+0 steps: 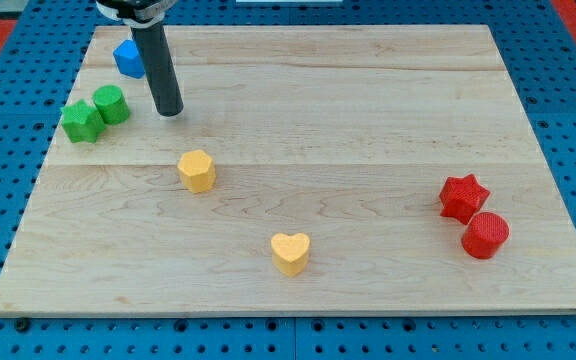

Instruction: Locate the yellow hexagon above the yellow heart

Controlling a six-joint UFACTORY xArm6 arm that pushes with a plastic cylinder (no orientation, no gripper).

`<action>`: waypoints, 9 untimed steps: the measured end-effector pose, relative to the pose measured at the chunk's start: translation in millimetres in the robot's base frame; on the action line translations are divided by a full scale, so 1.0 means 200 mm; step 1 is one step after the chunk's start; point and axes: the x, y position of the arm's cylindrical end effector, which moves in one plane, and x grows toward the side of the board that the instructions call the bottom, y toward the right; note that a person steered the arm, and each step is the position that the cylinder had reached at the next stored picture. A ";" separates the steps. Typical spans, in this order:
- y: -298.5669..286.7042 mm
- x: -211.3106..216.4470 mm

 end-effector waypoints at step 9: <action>0.11 0.28</action>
